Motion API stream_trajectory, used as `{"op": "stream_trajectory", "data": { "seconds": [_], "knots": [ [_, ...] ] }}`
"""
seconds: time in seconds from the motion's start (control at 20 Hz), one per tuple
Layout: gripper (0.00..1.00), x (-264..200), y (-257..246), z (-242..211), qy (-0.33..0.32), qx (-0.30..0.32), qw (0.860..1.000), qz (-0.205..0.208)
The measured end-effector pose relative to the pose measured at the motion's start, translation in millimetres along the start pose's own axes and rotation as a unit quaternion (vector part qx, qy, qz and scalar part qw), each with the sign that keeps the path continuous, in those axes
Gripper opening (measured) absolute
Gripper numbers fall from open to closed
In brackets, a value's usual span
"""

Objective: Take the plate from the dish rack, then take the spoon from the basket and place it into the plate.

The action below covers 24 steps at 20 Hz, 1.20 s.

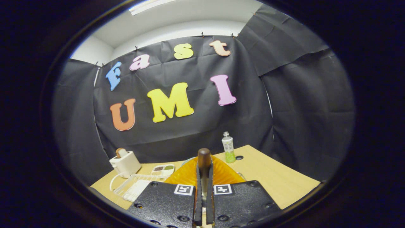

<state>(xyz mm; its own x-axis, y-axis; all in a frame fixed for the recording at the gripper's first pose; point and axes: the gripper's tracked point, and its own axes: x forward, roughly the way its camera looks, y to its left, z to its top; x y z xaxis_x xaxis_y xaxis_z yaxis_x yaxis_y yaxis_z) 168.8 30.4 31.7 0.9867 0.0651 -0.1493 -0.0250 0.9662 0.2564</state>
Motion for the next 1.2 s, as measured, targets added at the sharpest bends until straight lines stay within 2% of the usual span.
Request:
{"op": "stream_trajectory", "data": {
  "seconds": [0.25,0.7,0.95,1.15,1.2],
  "knots": [
    [0.10,-36,27,-57,0.009,0.007,1.000,0.007],
    [0.10,-47,72,-135,0.043,0.068,0.997,0.020],
    [0.12,-48,80,-157,0.065,0.090,0.993,0.027],
    [0.19,-50,70,-149,0.049,0.079,0.996,0.017],
    [0.25,-53,66,-144,0.039,0.075,0.996,0.010]
  ]
}}
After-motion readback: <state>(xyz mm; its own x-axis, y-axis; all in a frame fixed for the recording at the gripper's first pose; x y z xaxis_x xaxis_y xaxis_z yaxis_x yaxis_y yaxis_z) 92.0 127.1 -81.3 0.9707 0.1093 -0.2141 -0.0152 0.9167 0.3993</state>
